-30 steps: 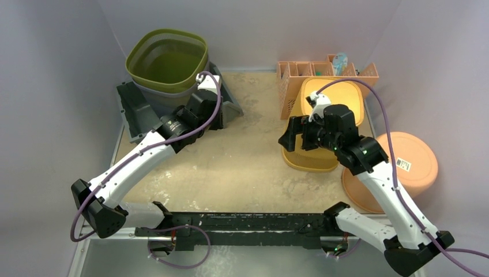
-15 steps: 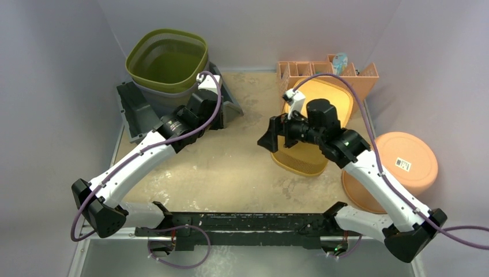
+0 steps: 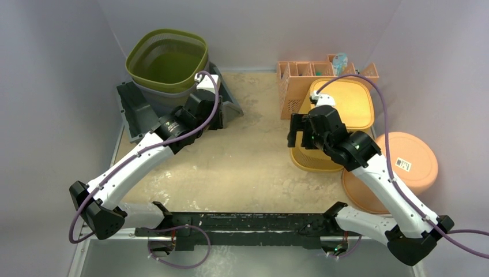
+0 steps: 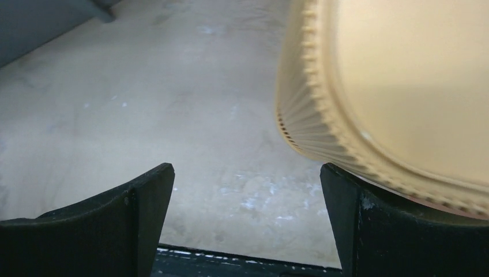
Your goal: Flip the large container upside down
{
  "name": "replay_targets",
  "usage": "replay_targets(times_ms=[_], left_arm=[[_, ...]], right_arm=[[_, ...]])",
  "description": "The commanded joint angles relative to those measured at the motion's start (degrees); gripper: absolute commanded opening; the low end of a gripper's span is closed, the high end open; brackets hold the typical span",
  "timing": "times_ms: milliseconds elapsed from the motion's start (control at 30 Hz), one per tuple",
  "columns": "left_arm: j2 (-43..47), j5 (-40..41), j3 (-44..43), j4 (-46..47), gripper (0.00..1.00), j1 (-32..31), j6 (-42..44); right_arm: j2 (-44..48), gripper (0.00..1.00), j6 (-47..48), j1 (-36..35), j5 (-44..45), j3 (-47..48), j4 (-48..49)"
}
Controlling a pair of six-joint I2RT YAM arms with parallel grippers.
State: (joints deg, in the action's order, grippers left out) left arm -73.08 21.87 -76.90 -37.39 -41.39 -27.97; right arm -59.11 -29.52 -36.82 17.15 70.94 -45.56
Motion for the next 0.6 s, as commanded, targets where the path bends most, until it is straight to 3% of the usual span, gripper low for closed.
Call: replay_targets(times_ms=[0, 167, 300, 433, 567], left_arm=[[1.18, -1.74, 0.52, 2.37, 0.29, 0.12, -0.26], [1.63, -1.97, 0.92, 2.47, 0.29, 0.09, -0.51], [2.68, -0.52, 1.11, 1.77, 0.29, 0.08, -0.31], [3.27, -0.33, 1.54, 1.08, 0.29, 0.08, -1.00], [3.85, 0.38, 2.08, 0.71, 0.29, 0.08, -1.34]], right_arm=[[1.51, 1.00, -3.96, 0.37, 13.23, 3.67, -5.70], [4.83, 1.00, 7.48, 0.32, -11.11, 1.52, 11.74], [3.46, 1.00, 10.57, 0.26, -25.40, 0.94, 18.08], [0.50, 1.00, 10.91, 0.22, -25.69, 0.03, 21.48], [-5.96, 1.00, 9.47, 0.12, -14.53, 3.64, 20.04]])
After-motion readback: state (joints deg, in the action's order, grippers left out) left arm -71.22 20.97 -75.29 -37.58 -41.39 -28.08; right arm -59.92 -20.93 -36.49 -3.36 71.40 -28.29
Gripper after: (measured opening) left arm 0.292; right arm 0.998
